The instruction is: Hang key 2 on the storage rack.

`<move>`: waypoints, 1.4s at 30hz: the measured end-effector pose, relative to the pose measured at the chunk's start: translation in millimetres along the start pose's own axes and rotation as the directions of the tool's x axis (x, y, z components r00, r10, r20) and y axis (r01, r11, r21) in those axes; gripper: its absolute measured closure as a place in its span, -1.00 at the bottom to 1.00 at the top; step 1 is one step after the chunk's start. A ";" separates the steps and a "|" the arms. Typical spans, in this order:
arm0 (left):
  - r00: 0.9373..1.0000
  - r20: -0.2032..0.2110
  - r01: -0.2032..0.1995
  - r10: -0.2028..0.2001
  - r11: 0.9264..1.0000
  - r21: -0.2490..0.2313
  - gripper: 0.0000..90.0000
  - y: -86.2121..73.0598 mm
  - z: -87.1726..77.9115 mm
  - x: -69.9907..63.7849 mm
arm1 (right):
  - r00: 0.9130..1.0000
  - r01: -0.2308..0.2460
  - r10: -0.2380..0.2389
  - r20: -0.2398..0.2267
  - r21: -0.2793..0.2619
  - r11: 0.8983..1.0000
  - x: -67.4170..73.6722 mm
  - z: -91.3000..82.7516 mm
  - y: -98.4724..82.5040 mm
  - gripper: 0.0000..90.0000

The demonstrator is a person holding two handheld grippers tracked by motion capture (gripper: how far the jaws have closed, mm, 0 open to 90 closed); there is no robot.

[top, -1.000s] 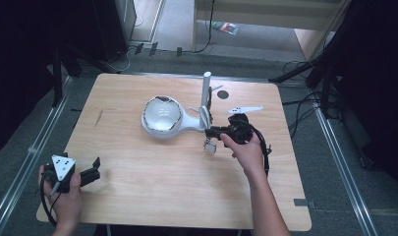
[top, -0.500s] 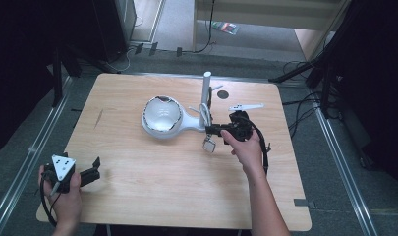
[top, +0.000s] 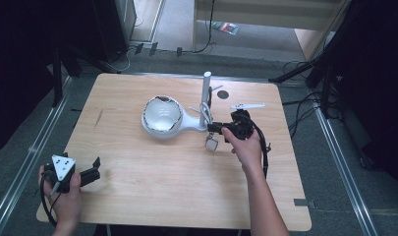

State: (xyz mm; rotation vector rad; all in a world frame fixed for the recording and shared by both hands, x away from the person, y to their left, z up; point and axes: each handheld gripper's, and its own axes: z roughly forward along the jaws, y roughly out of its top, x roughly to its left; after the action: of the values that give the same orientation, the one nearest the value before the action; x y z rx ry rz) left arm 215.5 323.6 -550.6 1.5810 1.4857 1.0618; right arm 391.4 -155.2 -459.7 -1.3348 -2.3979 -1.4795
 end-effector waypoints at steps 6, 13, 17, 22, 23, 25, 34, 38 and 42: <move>1.000 0.000 0.000 0.000 1.000 -0.001 -1.00 0.0 0.0 0.0 | 0.999 0.018 -0.018 0.049 0.011 1.000 0.0 0.8 -0.8 0.60; 1.000 0.000 0.001 -0.001 1.000 0.000 -1.00 0.0 0.0 0.0 | 0.997 0.040 -0.041 0.067 0.012 0.999 2.0 -0.4 -1.5 0.59; 1.000 0.000 0.003 -0.003 1.000 0.000 -1.00 0.0 0.0 0.1 | 0.996 0.055 -0.056 0.074 0.021 0.998 4.5 0.2 -2.5 0.58; 1.000 0.001 0.005 -0.005 1.000 0.000 -1.00 0.0 0.1 0.2 | 0.991 0.085 -0.086 0.098 0.010 0.996 9.5 -0.2 -6.1 0.49; 1.000 0.002 0.005 -0.005 1.000 0.002 -1.00 0.1 0.0 0.3 | 0.990 0.097 -0.097 0.104 0.001 0.995 10.1 -0.2 -6.9 0.45; 1.000 0.002 0.004 -0.004 1.000 0.003 -1.00 0.2 0.1 0.4 | 0.986 0.116 -0.113 0.119 -0.014 0.993 12.5 -2.3 -8.0 0.33; 1.000 -0.001 0.004 -0.004 1.000 0.006 -1.00 0.3 0.2 0.3 | 0.942 0.233 -0.192 0.275 -0.122 0.965 25.7 -13.3 -17.9 -0.17; 1.000 -0.001 0.006 -0.006 1.000 0.007 -1.00 0.3 0.4 0.2 | 0.916 0.259 -0.211 0.340 -0.103 0.960 34.9 -17.2 -21.8 -0.45; 1.000 0.000 0.007 -0.007 1.000 0.012 -1.00 0.5 0.7 0.2 | 0.924 0.235 -0.187 0.335 -0.108 0.966 38.8 -20.4 -24.7 -0.69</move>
State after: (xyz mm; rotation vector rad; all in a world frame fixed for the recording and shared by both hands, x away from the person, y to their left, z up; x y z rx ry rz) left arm 216.4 323.8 -550.4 1.5829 1.4999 1.0506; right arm 342.4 -149.7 -449.9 -1.4924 -2.7611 -1.6301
